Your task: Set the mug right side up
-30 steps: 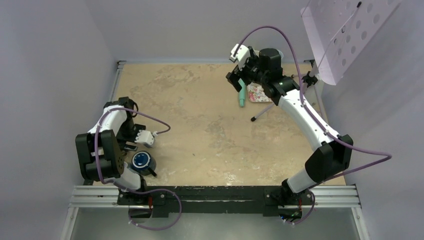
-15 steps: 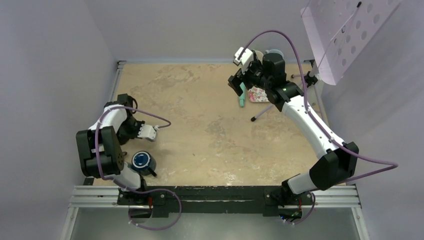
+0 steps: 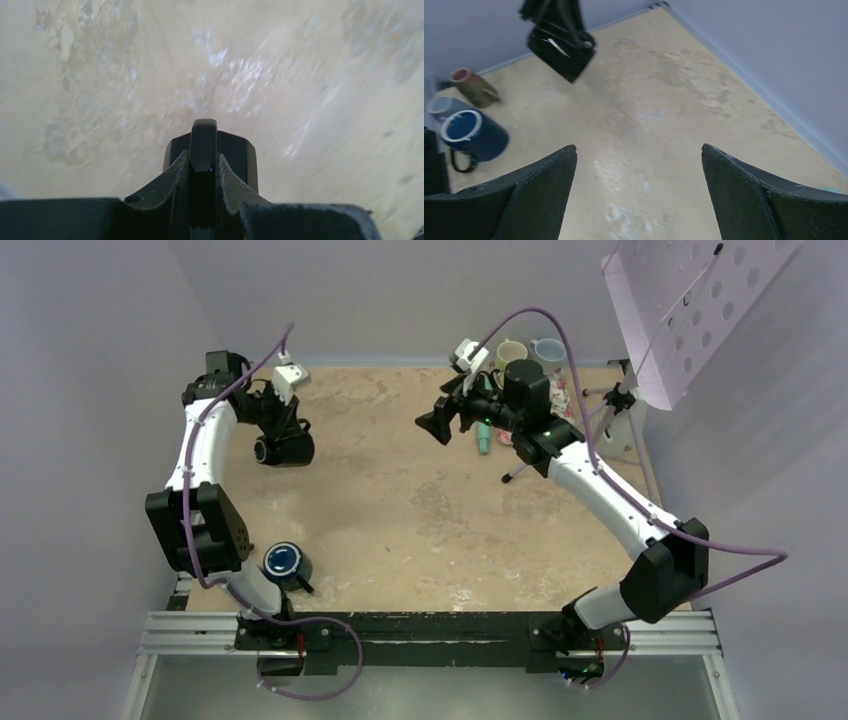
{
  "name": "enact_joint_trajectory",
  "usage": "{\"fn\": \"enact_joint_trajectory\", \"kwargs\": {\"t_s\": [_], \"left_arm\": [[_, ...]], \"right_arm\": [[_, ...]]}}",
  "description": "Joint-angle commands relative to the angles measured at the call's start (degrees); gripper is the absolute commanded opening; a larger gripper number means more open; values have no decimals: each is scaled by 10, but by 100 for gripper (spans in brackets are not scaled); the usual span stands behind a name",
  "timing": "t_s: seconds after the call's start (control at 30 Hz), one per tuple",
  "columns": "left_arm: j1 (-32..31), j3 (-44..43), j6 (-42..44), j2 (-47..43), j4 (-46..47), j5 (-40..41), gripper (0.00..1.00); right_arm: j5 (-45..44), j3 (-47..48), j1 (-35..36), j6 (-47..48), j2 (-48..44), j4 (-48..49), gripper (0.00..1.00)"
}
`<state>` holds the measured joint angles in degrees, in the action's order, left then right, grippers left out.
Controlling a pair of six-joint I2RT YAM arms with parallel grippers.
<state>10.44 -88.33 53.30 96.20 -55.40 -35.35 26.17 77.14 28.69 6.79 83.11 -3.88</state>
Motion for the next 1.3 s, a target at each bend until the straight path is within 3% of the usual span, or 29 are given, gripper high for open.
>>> {"fn": "enact_joint_trajectory", "kwargs": {"t_s": [0.0, 0.13, 0.33, 0.63, 0.87, 0.93, 1.03, 1.1, 1.17, 1.2, 1.27], "left_arm": [[-8, -33, -400, 12, 140, -189, 0], [-28, 15, -554, -6, 274, -251, 0], [-53, 70, -712, -40, 446, -312, 0], [-84, 107, -734, -68, 490, -351, 0], [-96, 135, -799, -80, 583, -358, 0], [-99, 149, -840, -79, 633, -352, 0], [-99, 173, -896, -74, 704, -344, 0], [-100, 182, -904, -69, 718, -337, 0], [-99, 186, -897, -66, 712, -331, 0], [-98, 183, -881, -67, 693, -319, 9], [-94, 152, -811, -72, 561, -266, 51]], "right_arm": [[54, -30, 52, -135, 24, 168, 99], [60, -5, 90, -203, 85, 192, 99], [93, 13, 107, -276, 148, 239, 99], [63, 58, 107, -229, 167, 141, 98], [104, 74, 111, -260, 190, 141, 93], [141, 79, 112, -284, 190, 170, 80], [193, 95, 114, -323, 192, 209, 37], [185, 112, 114, -304, 190, 179, 5], [159, 119, 114, -273, 178, 144, 0], [135, 121, 111, -253, 173, 116, 0], [57, 140, 105, -207, 166, 28, 0]]}}
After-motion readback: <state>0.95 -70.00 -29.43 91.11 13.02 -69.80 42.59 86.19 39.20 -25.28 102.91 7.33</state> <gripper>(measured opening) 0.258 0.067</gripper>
